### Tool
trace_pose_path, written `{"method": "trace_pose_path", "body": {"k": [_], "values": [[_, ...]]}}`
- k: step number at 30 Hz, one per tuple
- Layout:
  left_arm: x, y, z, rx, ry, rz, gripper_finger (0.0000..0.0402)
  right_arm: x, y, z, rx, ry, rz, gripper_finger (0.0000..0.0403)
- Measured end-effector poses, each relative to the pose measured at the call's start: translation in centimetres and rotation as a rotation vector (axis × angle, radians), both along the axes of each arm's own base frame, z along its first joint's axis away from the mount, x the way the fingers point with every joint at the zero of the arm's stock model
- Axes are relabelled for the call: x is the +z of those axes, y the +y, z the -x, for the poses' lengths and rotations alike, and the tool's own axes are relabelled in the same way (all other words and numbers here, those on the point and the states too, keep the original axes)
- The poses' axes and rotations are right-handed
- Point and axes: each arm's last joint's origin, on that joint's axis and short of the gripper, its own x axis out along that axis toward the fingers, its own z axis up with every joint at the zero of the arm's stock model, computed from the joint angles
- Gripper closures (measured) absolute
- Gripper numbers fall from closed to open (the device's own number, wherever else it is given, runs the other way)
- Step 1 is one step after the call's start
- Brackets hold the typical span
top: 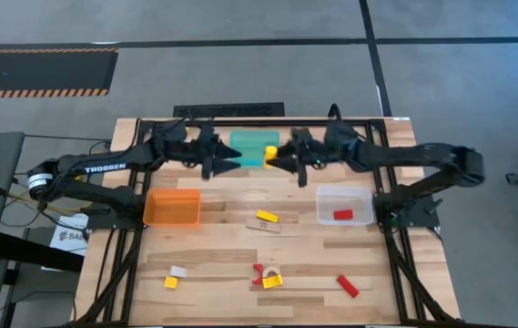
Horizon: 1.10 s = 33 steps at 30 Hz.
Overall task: Sort & place blocks by color
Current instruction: Put the yellow block into the orange bin
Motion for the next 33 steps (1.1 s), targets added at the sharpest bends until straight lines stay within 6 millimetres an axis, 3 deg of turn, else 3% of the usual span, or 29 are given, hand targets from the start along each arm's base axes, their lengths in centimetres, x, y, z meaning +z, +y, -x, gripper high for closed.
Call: {"method": "trace_pose_path", "body": {"k": [3, 7, 11, 14, 17, 24, 28, 33], "values": [[1.3, -1.3, 0.0, -0.056, -0.115, -0.302, 0.0118, -0.9, -2.1, -1.4, 0.085, -0.101, -0.172, 0.0295], [3.1, -3.0, -0.1, -0.003, -0.157, -0.723, 0.0132, -2.3, -4.0, -2.6, 0.198, -0.165, -0.393, 0.0295], [3.8, -4.2, -0.6, 0.133, -0.005, -1.063, 0.013, -3.1, -4.5, -4.1, 0.309, -0.172, -0.52, 0.0286], [3.8, -4.5, -1.0, 0.207, 0.085, -1.212, 0.0121, -3.0, -4.4, -5.3, 0.36, -0.176, -0.562, 0.028], [4.1, -4.6, -1.0, 0.215, 0.087, -1.22, 0.0106, -2.6, -4.5, -6.2, 0.392, -0.174, -0.573, 0.0281], [4.8, -4.2, -0.6, 0.304, 0.101, -1.043, 0.006, -1.7, -4.8, -6.6, 0.408, -0.173, -0.538, 0.0281], [5.1, -4.5, -0.6, 0.179, 0.106, -1.048, 0.0047, -1.9, -5.2, -6.5, 0.403, -0.157, -0.541, 0.028], [5.2, -4.8, -0.6, 0.168, 0.095, -0.995, 0.0047, -2.2, -5.8, -6.5, 0.369, -0.14, -0.549, 0.028]]}}
